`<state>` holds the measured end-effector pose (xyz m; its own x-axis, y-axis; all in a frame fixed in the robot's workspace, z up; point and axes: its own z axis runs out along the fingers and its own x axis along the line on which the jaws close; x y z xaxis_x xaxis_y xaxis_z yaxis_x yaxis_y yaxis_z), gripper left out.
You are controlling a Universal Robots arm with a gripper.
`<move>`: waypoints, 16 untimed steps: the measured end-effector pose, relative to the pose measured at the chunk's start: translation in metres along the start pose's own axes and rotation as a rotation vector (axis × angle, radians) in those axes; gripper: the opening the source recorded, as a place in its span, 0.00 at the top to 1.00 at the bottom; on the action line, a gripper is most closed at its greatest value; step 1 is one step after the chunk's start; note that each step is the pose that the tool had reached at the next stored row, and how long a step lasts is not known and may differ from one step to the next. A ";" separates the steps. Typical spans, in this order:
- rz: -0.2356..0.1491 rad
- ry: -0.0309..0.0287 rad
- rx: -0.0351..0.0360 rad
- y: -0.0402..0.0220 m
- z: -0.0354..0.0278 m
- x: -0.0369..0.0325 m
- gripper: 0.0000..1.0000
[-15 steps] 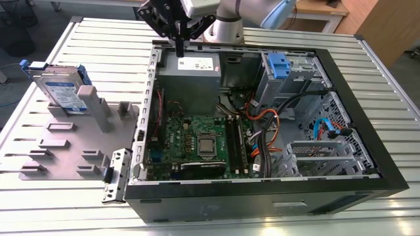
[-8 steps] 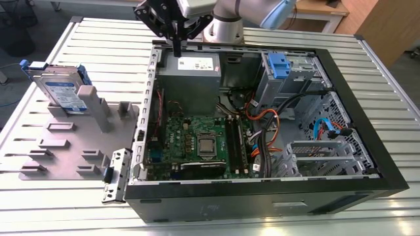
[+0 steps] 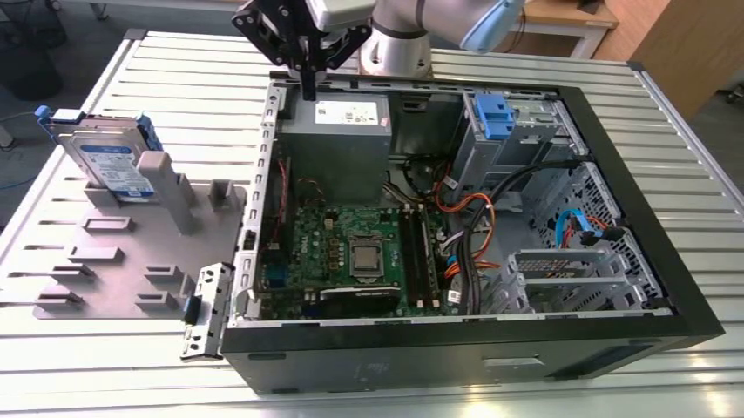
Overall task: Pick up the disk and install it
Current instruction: 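Reach for the disk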
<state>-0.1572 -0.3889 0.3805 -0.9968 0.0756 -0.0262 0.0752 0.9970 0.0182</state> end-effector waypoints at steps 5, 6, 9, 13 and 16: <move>0.000 0.0000 0.0002 0.0000 -0.0001 0.0025 0.89; 0.000 0.0000 0.0003 0.0001 -0.0001 0.0030 0.89; 0.000 0.0000 0.0006 0.0001 -0.0001 0.0043 0.89; 0.000 -0.0001 0.0010 0.0003 -0.0002 0.0059 0.89; 0.000 -0.0001 0.0013 0.0004 -0.0002 0.0068 0.89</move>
<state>-0.1639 -0.3880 0.3805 -0.9968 0.0755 -0.0263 0.0751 0.9970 0.0169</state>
